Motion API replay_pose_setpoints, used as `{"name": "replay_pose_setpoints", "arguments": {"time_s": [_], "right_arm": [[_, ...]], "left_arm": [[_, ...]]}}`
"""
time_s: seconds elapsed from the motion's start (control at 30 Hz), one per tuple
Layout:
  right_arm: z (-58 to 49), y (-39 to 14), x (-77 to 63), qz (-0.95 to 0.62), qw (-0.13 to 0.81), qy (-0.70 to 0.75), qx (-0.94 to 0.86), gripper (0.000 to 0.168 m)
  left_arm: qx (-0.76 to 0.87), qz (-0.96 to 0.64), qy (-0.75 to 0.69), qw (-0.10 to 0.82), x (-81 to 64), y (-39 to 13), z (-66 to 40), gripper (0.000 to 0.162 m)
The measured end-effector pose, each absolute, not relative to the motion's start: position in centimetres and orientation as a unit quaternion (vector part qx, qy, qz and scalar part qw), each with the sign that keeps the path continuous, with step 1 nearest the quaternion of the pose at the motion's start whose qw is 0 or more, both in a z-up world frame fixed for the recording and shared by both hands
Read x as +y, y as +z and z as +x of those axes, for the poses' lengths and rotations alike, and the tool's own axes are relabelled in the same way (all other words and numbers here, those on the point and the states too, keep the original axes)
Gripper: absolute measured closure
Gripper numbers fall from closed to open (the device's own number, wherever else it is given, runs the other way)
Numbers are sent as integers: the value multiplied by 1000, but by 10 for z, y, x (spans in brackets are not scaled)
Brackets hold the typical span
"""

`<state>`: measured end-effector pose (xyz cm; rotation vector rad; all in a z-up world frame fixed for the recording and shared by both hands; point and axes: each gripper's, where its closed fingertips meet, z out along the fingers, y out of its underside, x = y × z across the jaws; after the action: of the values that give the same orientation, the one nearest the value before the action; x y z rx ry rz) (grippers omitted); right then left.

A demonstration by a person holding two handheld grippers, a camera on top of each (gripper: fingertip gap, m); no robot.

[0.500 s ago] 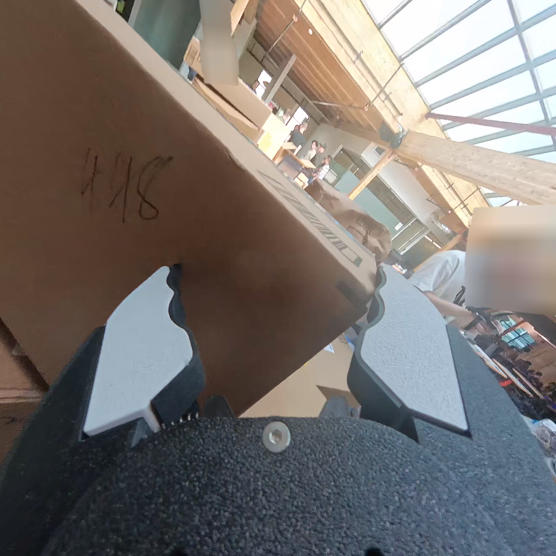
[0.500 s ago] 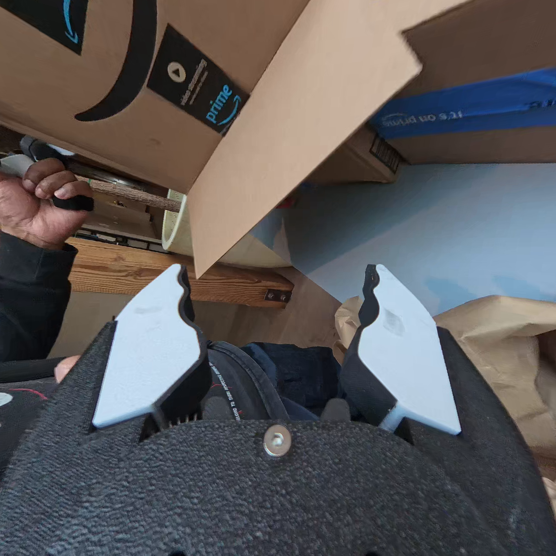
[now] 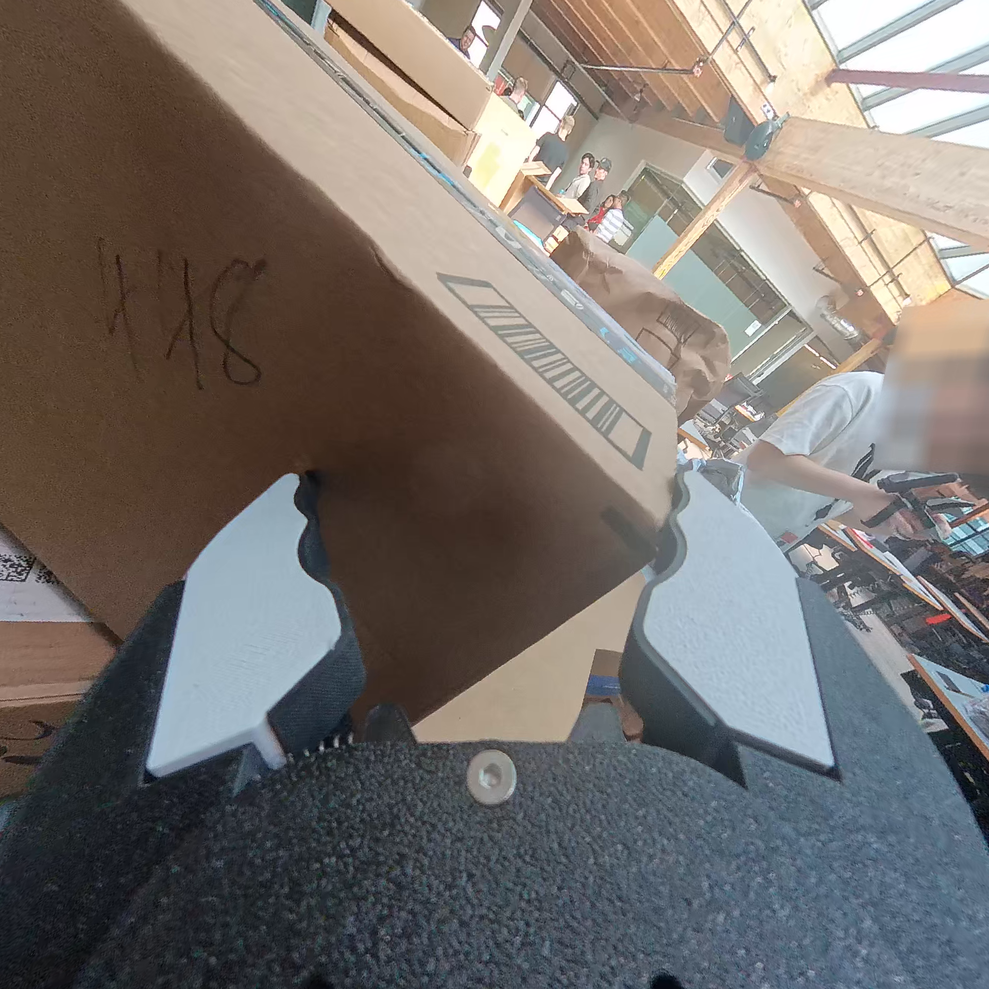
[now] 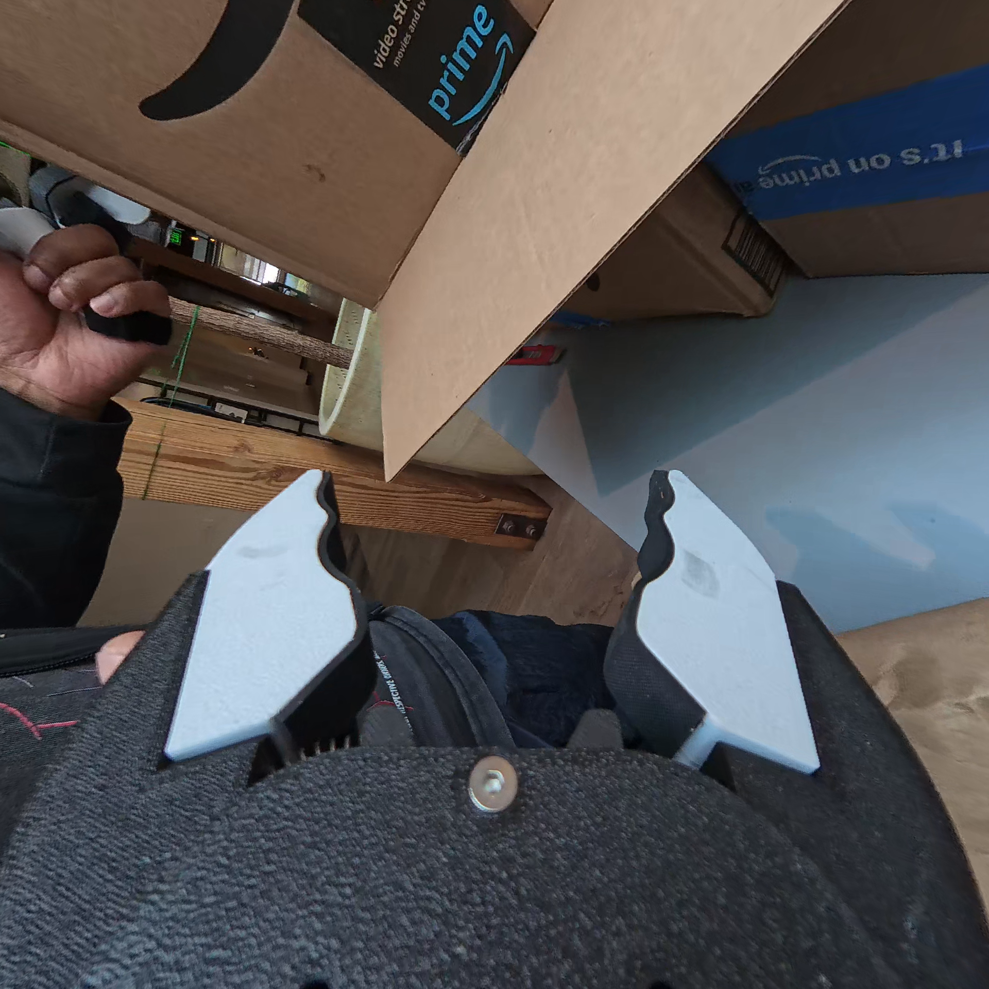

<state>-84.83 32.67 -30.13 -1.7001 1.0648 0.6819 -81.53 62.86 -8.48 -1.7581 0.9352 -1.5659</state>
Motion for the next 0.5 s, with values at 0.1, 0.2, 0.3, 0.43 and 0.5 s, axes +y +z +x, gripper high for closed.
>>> {"name": "replay_pose_setpoints", "arguments": {"time_s": [0.1,0.2,0.3,0.43,0.5], "right_arm": [[-845,-302,329,-697,491,286,438,60],[-844,-302,327,-696,491,288,438,60],[-845,-305,321,-690,492,291,444,60],[-846,-308,307,-678,495,292,458,61],[-845,-309,297,-669,499,291,467,61]], "left_arm": [[353,-663,-592,292,633,-92,-821,39],[343,-666,-602,275,636,-102,-831,39],[331,-662,-616,270,640,-101,-836,40],[339,-656,-617,271,639,-101,-837,41],[340,-653,-618,274,639,-100,-838,41]]}}
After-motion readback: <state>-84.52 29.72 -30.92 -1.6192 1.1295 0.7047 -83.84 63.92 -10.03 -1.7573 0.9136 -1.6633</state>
